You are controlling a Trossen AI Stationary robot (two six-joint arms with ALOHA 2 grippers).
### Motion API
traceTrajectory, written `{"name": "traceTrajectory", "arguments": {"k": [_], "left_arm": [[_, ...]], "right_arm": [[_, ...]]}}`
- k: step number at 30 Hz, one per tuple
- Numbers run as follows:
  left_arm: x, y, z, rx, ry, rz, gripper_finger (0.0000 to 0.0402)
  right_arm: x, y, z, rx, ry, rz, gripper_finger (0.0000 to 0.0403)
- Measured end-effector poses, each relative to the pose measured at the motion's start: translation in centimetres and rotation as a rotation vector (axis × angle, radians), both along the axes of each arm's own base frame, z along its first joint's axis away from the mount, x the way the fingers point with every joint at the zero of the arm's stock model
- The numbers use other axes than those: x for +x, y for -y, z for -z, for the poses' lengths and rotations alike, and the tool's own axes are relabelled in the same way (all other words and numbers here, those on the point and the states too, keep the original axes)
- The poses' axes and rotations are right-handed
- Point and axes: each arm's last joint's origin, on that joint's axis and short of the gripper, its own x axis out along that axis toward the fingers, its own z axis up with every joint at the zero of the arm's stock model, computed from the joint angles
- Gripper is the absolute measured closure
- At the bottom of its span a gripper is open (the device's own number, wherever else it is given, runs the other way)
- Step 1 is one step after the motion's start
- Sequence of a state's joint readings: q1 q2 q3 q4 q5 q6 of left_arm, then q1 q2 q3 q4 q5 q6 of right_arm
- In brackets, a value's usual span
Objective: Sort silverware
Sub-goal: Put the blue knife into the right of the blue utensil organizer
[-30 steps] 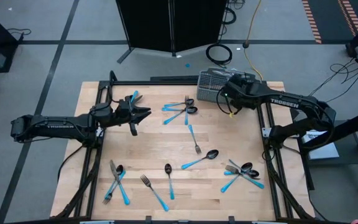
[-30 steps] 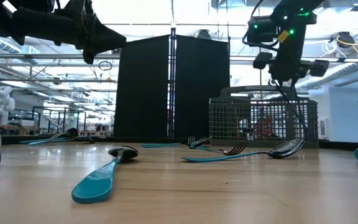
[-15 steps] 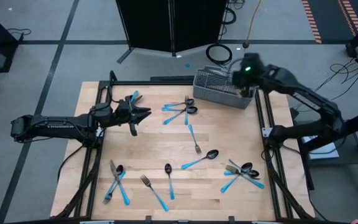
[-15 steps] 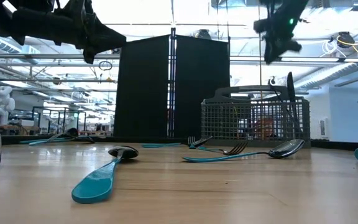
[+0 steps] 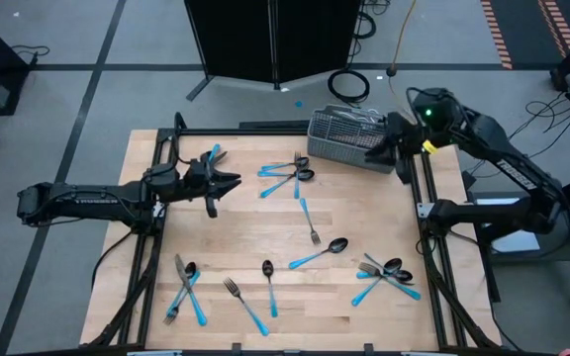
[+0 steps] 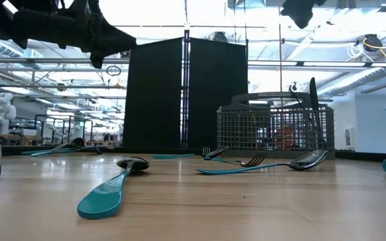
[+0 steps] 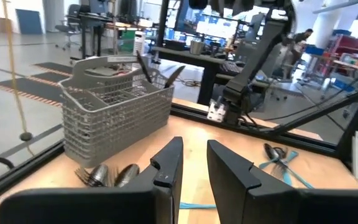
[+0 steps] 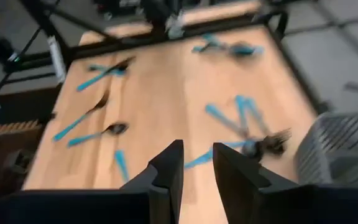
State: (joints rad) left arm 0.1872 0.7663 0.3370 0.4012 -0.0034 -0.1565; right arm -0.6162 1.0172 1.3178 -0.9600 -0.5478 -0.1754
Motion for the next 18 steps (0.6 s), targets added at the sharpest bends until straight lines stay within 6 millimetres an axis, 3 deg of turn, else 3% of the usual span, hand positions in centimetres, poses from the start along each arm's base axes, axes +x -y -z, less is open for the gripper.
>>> {"name": "traceTrajectory", "arguments": {"k": [4,10,18], "left_arm": [[0.4,0.4,0.3,-0.047,-0.016,0.028,0.0334],[1.0,1.4,2.0,-0.128,-0.143,0.081,0.0334],[0.7,1.1,1.9,-0.258,-0.266,-0.003,0.0334]], "right_arm": [[0.9,-0.8,2.1,0.084,-0.057,-0.039,0.0324],[3.4,-2.2,7.2,0.211,-0.096,-0.084,0.0324],[6.7,-6.2,11.7,0.161,0.08,-0.189,0.0324]]}}
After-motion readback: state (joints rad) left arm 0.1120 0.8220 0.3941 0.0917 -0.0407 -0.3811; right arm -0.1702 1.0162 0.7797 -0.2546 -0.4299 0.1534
